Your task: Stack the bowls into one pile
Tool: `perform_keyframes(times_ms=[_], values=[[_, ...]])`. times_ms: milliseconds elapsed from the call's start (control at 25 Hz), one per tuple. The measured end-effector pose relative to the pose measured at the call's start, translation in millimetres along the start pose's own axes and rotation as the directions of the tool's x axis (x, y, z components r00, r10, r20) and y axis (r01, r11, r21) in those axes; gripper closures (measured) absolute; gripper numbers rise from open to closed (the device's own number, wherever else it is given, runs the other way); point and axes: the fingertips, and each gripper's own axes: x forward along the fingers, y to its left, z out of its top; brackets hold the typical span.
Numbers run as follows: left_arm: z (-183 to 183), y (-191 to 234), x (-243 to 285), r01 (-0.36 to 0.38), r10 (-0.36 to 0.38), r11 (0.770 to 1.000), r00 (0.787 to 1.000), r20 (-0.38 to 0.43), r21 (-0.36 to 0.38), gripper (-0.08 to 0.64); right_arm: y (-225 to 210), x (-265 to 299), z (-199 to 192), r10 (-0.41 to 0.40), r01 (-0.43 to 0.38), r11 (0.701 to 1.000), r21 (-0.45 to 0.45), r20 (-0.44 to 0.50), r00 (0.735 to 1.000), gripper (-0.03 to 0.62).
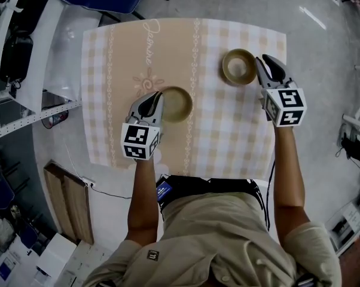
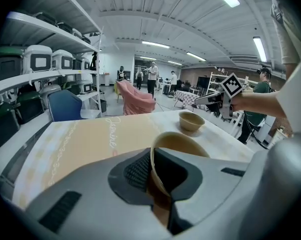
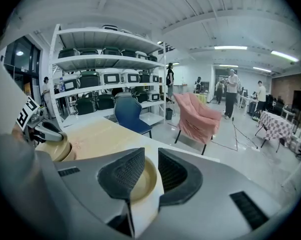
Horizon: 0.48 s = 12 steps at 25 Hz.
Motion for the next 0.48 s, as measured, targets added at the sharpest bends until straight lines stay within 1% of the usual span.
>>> perform_keyframes(times_ms=[160, 480], values=[[-4, 1, 5, -0.021, 0.021, 0.999, 1.000, -0.015, 0.031, 0.538, -5, 12, -16, 0.004, -0.003, 1.000, 0.010, -0.030, 1.000, 0.509], [-10, 4, 14, -0.040, 0.041, 0.998, 0.999, -0.023, 0.046, 0.538, -11, 28, -41, 0.010, -0.009, 1.000, 0.024, -0.080, 0.997, 0.506]])
